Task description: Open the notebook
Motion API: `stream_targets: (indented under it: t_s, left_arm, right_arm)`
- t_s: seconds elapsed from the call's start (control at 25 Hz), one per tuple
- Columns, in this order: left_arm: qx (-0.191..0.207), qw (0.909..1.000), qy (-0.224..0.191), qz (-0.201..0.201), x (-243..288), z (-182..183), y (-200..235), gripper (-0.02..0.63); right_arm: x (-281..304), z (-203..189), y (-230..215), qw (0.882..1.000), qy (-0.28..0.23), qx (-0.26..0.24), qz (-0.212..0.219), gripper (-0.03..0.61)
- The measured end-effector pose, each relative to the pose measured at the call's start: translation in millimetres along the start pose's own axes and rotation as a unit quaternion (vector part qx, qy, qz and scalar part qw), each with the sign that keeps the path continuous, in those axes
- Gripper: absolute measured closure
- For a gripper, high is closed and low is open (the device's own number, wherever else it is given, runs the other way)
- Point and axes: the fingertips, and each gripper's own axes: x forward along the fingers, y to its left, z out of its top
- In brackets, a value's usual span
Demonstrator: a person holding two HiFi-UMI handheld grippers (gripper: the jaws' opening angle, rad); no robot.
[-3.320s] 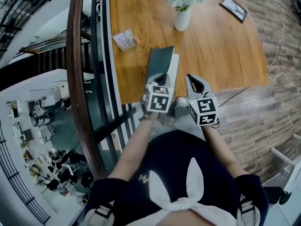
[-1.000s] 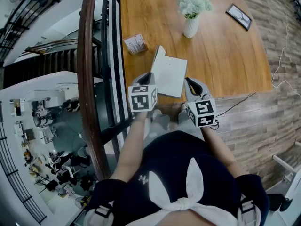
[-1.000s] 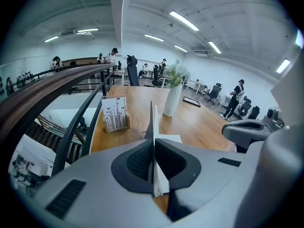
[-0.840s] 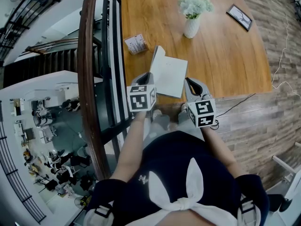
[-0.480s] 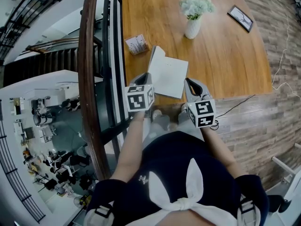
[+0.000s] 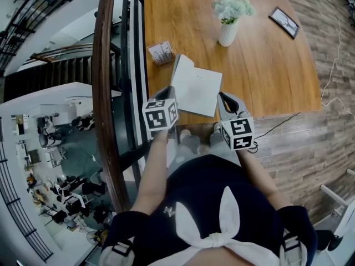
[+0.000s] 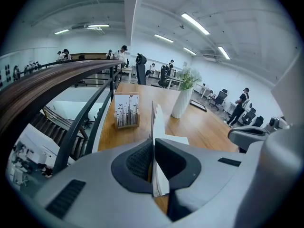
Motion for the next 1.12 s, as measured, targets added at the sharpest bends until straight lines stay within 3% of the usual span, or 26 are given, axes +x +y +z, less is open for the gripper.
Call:
stream_targets:
  t_s: [0.72,1.12]
  left_arm:
    - [-0.057,0.9982,-0.006,-0.015,-2,-4,21,0.58]
    - [-0.084,0.9965,-0.005,0.0,0,-9,46,0.58]
  right_arm:
    - [4,-1,2,1.0,0.005,-0.004,0.003,0.58]
    - [7,-2,2,1.0,0.009,-0.005,0.003,0.58]
